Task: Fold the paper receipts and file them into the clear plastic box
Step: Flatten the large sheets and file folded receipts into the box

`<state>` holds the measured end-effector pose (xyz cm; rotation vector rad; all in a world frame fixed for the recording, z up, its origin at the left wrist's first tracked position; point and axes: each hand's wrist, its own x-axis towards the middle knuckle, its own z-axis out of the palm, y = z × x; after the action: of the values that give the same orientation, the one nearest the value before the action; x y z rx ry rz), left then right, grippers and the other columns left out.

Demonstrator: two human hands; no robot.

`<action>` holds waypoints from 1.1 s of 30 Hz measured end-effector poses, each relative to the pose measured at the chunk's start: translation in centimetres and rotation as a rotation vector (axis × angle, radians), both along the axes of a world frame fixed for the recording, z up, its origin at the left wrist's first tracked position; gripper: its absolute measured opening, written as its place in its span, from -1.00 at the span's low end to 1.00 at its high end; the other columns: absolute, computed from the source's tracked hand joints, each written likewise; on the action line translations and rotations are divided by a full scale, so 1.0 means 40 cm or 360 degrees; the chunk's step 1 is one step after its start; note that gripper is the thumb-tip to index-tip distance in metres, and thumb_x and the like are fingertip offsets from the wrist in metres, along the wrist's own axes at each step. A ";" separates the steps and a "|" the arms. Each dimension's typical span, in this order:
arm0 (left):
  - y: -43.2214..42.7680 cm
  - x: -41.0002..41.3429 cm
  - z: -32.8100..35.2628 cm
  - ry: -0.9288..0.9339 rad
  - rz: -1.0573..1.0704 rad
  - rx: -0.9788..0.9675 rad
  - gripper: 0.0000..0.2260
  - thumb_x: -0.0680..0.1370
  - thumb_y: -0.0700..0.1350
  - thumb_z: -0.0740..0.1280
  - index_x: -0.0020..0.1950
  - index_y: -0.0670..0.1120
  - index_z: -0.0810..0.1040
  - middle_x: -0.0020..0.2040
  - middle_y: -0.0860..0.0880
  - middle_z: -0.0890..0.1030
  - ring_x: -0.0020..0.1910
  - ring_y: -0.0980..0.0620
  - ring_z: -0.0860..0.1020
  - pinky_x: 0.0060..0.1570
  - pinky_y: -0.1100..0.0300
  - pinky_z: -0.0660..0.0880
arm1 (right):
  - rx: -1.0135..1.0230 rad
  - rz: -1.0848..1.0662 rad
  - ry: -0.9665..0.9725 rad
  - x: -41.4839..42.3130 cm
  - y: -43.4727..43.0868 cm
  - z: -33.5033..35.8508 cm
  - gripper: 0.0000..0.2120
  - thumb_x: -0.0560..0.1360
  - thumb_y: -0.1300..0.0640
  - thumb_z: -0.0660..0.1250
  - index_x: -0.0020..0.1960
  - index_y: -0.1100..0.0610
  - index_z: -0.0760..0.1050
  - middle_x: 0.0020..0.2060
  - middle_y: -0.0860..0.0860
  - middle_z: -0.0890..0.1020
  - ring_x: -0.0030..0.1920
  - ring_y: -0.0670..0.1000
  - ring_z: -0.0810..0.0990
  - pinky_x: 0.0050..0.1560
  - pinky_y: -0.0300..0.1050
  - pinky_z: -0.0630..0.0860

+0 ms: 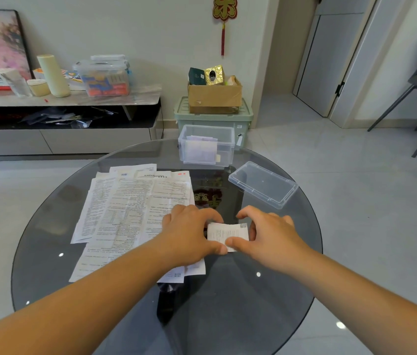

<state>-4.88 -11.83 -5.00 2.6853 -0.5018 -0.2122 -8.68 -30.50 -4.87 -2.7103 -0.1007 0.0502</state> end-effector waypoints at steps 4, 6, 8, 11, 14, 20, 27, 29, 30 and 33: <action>0.006 0.010 -0.001 0.0018 -0.0041 0.0007 -0.61 0.44 0.24 0.47 0.24 0.30 0.50 0.13 0.14 0.50 0.24 0.03 0.29 0.20 0.02 0.22 | -0.0081 -0.0030 0.0093 0.015 0.002 0.017 -0.58 0.43 -0.29 0.41 0.20 -0.17 0.40 -0.18 -0.20 0.48 0.05 -0.03 0.47 0.15 0.02 0.31; 0.009 0.011 -0.004 0.0010 -0.0050 0.0002 -0.61 0.45 0.26 0.45 0.25 0.32 0.51 0.11 0.15 0.50 0.22 0.03 0.30 0.20 0.02 0.24 | -0.0017 -0.0025 0.0200 0.023 -0.010 0.030 -0.57 0.41 -0.25 0.47 0.19 -0.19 0.41 -0.22 -0.20 0.50 -0.03 -0.08 0.49 0.19 0.01 0.36; 0.012 0.010 -0.008 0.0003 -0.0043 0.0005 -0.60 0.46 0.28 0.43 0.28 0.33 0.51 0.11 0.14 0.50 0.21 0.03 0.31 0.22 0.00 0.26 | 0.0035 -0.0015 0.0273 0.029 -0.019 0.039 -0.57 0.39 -0.18 0.51 0.18 -0.20 0.43 -0.23 -0.18 0.53 -0.13 -0.14 0.49 0.18 -0.01 0.39; 0.016 0.011 -0.011 0.0009 -0.0016 -0.0060 -0.65 0.48 0.25 0.42 0.25 0.32 0.54 0.11 0.16 0.56 0.20 0.04 0.37 0.23 -0.01 0.29 | 0.0088 0.0006 0.0324 0.036 -0.020 0.042 -0.57 0.38 -0.11 0.55 0.18 -0.21 0.46 -0.24 -0.16 0.53 -0.20 -0.15 0.48 0.08 -0.05 0.39; 0.015 0.014 -0.008 0.0013 -0.0009 -0.0070 -0.71 0.47 0.20 0.45 0.19 0.30 0.58 0.08 0.18 0.59 0.20 0.05 0.41 0.24 -0.02 0.32 | 0.0135 0.0037 0.0376 0.042 -0.022 0.043 -0.55 0.38 -0.06 0.56 0.20 -0.21 0.48 -0.21 -0.13 0.53 -0.20 -0.12 0.48 -0.04 -0.07 0.37; 0.012 0.016 -0.005 0.0073 -0.0018 -0.0067 -0.71 0.46 0.17 0.48 0.15 0.26 0.58 0.10 0.18 0.60 0.23 0.05 0.41 0.27 -0.06 0.33 | 0.0131 0.0088 0.0387 0.037 -0.027 0.043 -0.58 0.39 -0.05 0.56 0.18 -0.23 0.50 -0.17 -0.13 0.52 -0.18 -0.10 0.48 -0.06 -0.10 0.37; 0.006 0.003 0.021 0.0046 -0.0083 0.0011 -0.72 0.45 0.14 0.49 0.14 0.19 0.58 0.07 0.19 0.52 0.22 0.07 0.31 0.22 0.00 0.18 | -0.0007 0.0182 0.0294 0.026 -0.014 0.044 -0.66 0.43 -0.13 0.49 0.16 -0.21 0.50 -0.01 -0.14 0.42 0.08 -0.05 0.47 0.19 -0.01 0.45; 0.003 -0.003 0.034 0.0027 -0.0124 0.0048 -0.71 0.45 0.14 0.50 0.13 0.17 0.58 0.07 0.18 0.51 0.21 0.07 0.33 0.23 0.01 0.21 | 0.0008 0.0219 0.0254 0.023 -0.007 0.048 -0.73 0.42 -0.09 0.51 0.06 -0.15 0.52 0.00 -0.12 0.42 0.06 -0.05 0.47 0.11 -0.06 0.48; 0.001 -0.005 0.038 0.0022 -0.0146 0.0052 -0.71 0.44 0.14 0.51 0.11 0.16 0.57 0.09 0.17 0.54 0.20 0.08 0.37 0.24 0.01 0.23 | 0.0000 0.0233 0.0250 0.022 -0.005 0.053 -0.73 0.40 -0.06 0.53 0.00 -0.12 0.50 -0.01 -0.11 0.44 0.01 -0.07 0.49 0.01 -0.12 0.49; 0.001 -0.014 0.047 0.0101 -0.0201 0.0000 -0.71 0.45 0.08 0.52 0.07 0.16 0.50 0.11 0.16 0.56 0.14 0.10 0.48 0.31 0.00 0.32 | -0.0042 0.0231 0.0287 0.022 0.002 0.065 -0.68 0.36 -0.03 0.56 -0.11 -0.06 0.42 -0.12 -0.14 0.51 -0.16 -0.12 0.49 -0.24 -0.20 0.40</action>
<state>-5.43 -11.81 -3.13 2.6396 -0.6521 -0.3318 -7.80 -30.43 -2.26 -2.7059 -0.2442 0.3401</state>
